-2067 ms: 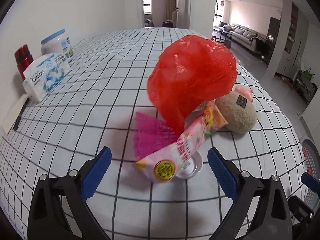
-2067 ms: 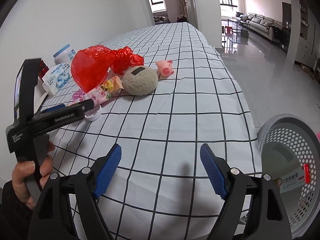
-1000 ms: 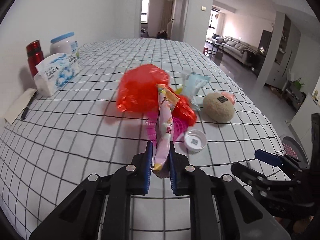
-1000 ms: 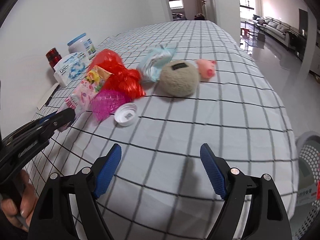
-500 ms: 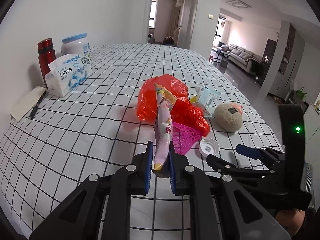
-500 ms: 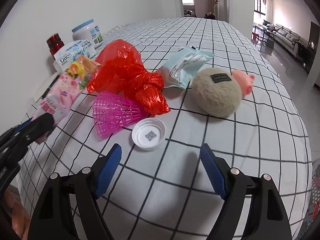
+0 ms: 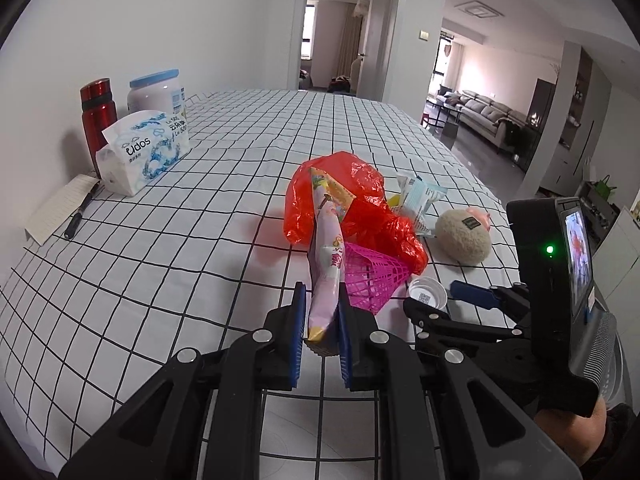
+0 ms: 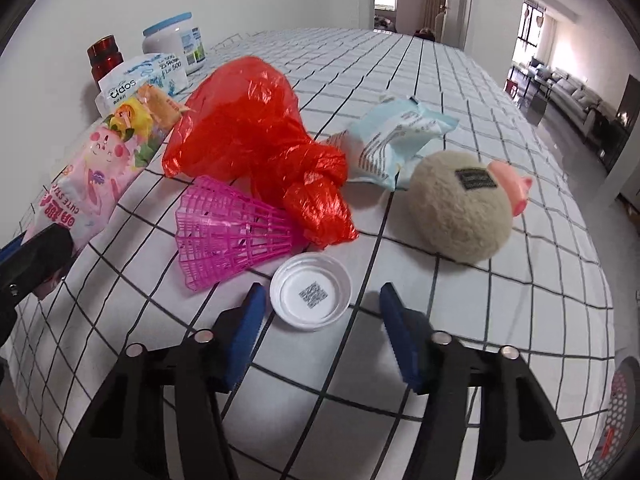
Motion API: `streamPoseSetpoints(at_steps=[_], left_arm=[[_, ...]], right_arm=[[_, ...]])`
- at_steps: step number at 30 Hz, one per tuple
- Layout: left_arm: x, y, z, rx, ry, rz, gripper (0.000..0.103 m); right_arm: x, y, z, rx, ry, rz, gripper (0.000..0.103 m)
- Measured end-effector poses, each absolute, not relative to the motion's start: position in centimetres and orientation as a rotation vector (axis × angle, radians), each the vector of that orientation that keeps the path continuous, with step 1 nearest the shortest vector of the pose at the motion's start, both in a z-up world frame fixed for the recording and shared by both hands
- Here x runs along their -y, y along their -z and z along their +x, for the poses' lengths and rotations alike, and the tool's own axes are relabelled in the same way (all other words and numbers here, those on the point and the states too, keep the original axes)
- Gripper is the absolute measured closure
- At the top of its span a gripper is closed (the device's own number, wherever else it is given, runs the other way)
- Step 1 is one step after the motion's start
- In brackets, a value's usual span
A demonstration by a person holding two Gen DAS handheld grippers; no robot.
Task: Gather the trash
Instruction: 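Grasp the pink snack wrapper with the left tool while the right tool approaches the white cap, then grasp the white bottle cap with the right tool, then carry the wrapper and cap over the grey basket and release both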
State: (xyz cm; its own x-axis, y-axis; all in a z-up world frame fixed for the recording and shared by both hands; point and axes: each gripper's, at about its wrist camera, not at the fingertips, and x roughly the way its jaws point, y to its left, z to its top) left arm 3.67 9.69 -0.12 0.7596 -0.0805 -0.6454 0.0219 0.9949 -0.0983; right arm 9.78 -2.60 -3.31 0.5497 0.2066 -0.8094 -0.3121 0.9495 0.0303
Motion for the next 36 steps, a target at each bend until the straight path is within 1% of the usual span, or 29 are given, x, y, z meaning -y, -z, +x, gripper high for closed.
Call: streamPoseSetpoints(at_steps=[1,2,13,19,29,36], left_arm=[[-9.6,0.1,3.6,-0.705,0.056,-0.086,0.088],[-9.5,0.0,3.6,-0.704,0.056,-0.083,0.088],[-8.0,-0.4,3.3,-0.701,0.086,-0.063,0.088],[-5.7,-0.3,3.1,-0.711,0.127,-0.042,0.088],[0.3,-0.3,2.1,-0.729,0.255,-0.018,0.088],[6.0,-0.4,0.9,-0.743,0.387,0.006,0.088]], right_arm=[[2.6,3.3,9.7,-0.938,-0.307,-0.123,0.062],[2.8,3.3,9.7,-0.939,-0.311,-0.118,0.064],[6.5,2.4,6.8,-0.913,-0.289,-0.043,0.064],[10.1,1.8,4.1,-0.892,-0.233,-0.007,0.064],[17.7,0.8,-1.2,-0.865,-0.109,0.071,0.064],[23.5,-0.2,-5.0,-0.827,0.006,0.102,0.064]])
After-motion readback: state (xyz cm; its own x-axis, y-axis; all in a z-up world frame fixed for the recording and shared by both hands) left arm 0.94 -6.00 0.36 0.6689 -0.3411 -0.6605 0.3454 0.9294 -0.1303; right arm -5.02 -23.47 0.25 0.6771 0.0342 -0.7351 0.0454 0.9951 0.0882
